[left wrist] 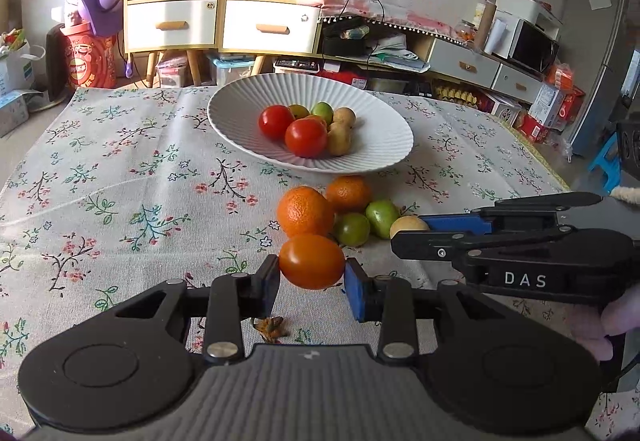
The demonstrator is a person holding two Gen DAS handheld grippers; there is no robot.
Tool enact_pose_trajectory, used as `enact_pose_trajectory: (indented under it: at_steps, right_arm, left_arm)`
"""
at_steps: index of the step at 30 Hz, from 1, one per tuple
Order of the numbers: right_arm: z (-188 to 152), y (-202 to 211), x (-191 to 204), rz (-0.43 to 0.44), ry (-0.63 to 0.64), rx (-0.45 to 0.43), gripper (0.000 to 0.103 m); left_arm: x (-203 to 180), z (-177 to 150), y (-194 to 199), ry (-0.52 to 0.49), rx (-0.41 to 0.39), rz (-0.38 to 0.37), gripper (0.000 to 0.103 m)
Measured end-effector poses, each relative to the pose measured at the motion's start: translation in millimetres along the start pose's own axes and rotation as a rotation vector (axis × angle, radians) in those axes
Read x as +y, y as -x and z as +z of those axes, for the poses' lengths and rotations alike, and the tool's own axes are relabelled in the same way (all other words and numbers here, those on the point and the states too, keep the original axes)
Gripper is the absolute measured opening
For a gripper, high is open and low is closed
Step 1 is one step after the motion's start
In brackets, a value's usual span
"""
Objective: Organize fruits
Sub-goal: 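Carry the orange tomato and brown fruit in both tools over the white plate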
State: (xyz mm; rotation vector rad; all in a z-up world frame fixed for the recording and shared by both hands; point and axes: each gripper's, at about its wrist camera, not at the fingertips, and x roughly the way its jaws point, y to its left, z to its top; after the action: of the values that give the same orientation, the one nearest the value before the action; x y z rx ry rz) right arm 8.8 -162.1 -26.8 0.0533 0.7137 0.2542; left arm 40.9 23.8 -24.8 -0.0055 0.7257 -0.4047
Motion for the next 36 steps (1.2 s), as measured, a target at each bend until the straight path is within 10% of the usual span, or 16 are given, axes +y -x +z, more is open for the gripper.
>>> enact_pose_trajectory:
  at_steps: [36]
  right_arm:
    - [100.9, -85.5, -57.6, -0.08, -0.127, 0.009, 0.023]
  left_arm:
    - [59.9, 118.3, -99.9, 0.074, -0.052, -0.097, 0.029]
